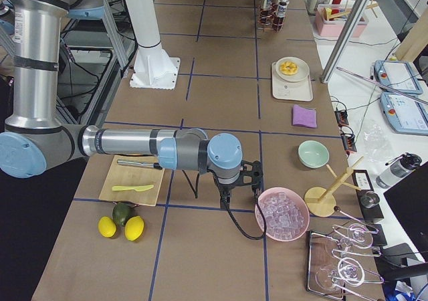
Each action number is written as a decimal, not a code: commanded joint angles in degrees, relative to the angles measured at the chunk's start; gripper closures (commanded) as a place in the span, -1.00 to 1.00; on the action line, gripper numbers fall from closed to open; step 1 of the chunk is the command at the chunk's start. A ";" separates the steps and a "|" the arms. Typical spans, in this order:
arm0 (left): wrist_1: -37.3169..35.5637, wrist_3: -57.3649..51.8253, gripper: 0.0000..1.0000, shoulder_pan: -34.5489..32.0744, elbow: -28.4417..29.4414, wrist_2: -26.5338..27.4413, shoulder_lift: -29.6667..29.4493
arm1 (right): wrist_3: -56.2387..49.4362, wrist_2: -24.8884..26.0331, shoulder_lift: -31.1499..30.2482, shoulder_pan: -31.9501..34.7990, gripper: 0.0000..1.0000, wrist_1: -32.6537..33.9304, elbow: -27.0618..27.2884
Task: Place tea on tray
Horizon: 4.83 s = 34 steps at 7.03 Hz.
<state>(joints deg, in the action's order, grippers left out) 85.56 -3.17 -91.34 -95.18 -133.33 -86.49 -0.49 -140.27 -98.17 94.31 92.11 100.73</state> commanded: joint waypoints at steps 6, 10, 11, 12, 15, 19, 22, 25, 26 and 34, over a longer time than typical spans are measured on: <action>8.34 0.71 -1.00 0.02 -2.11 -7.27 -0.25 | 0.22 -0.09 0.00 0.00 -1.00 0.00 0.61; 39.34 32.52 -1.00 10.19 -4.75 -6.60 -0.78 | 0.40 0.00 0.35 0.00 -1.00 0.00 0.96; 42.38 39.23 -1.00 12.13 -4.92 -3.81 -0.87 | 0.57 0.00 0.87 0.00 -1.00 -0.09 0.96; 45.80 42.86 -1.00 14.59 -4.92 3.01 -0.96 | 0.57 -0.09 1.31 0.00 -1.00 0.09 1.31; 51.88 50.70 -1.00 17.07 -4.92 17.37 -1.04 | 0.40 -0.26 1.14 -0.09 -1.00 0.00 1.40; 58.39 54.76 -1.00 25.34 -3.18 30.93 -1.83 | 0.40 -0.26 1.41 0.00 -1.00 0.00 1.49; 59.63 54.24 -1.00 25.42 1.83 34.17 -5.86 | 0.40 -0.18 1.41 0.00 -1.00 0.00 1.31; 59.63 54.24 -0.82 26.30 2.72 34.28 -6.23 | 0.40 -0.26 1.41 -0.09 -1.00 0.00 1.23; 59.63 54.24 -0.77 26.74 3.16 34.28 -6.40 | 0.40 -0.18 1.41 -0.09 -1.00 0.00 1.14; 59.63 53.88 -0.49 27.01 5.18 34.28 -7.81 | 0.40 -0.18 1.41 0.00 -1.00 0.00 1.14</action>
<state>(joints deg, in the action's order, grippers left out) 145.23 50.72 -64.30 -90.09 -99.04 -94.39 -0.02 -140.48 -96.77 94.28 92.11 101.88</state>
